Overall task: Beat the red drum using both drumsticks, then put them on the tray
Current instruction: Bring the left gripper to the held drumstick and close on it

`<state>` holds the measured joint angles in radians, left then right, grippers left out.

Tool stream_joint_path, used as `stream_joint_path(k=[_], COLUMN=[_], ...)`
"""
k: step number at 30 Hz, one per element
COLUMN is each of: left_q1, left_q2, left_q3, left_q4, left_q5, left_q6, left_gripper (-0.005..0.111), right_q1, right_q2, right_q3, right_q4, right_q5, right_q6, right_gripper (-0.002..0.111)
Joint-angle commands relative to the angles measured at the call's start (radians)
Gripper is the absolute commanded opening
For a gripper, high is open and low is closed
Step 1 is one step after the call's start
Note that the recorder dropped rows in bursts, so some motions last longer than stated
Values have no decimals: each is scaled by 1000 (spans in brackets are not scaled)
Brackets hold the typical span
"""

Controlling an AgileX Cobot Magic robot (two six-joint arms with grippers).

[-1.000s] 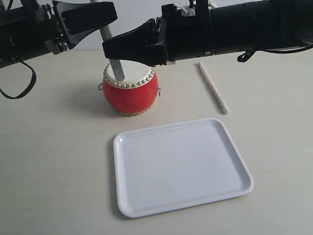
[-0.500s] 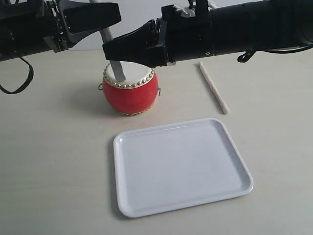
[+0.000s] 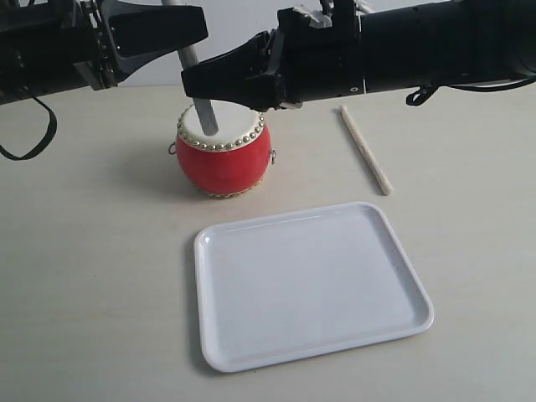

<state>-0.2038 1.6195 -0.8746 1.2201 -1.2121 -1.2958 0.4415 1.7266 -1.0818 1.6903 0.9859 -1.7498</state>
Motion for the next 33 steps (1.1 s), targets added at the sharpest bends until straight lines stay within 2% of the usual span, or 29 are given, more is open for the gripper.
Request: stream_joint_path(k=[1,7,12,14,19,23,33], left_q1=[-6,-11,-59,-76,-74,-74,-74], left_q2=[-3,-3,-3,-3,-3,-3,-3], left_q3=[-4,-4,-4,-4,-4,-4,-4], left_q4=[-6,-11,-19,-29,-35,-47,-63], left_q5=[-9,-9,-9,-9,-9,-9,30], left_q6=[-7,-9,21,23,23,23,34], left_gripper=[71,71,71,68,54,47,47], right_q1=[0,0,0,0,0,0,0], right_q2=[-2,-2,-2,-2,-2,-2,-2], right_q3=[-12,-12,-12,-12,-12,-12,-12], right_q4=[27,28,28,28,28,28,28], right_q5=[-1,-1,25,33,33,33,33], right_q6=[12,44,49,51,51,51,51], right_gripper=[0,0,0,0,0,0,0])
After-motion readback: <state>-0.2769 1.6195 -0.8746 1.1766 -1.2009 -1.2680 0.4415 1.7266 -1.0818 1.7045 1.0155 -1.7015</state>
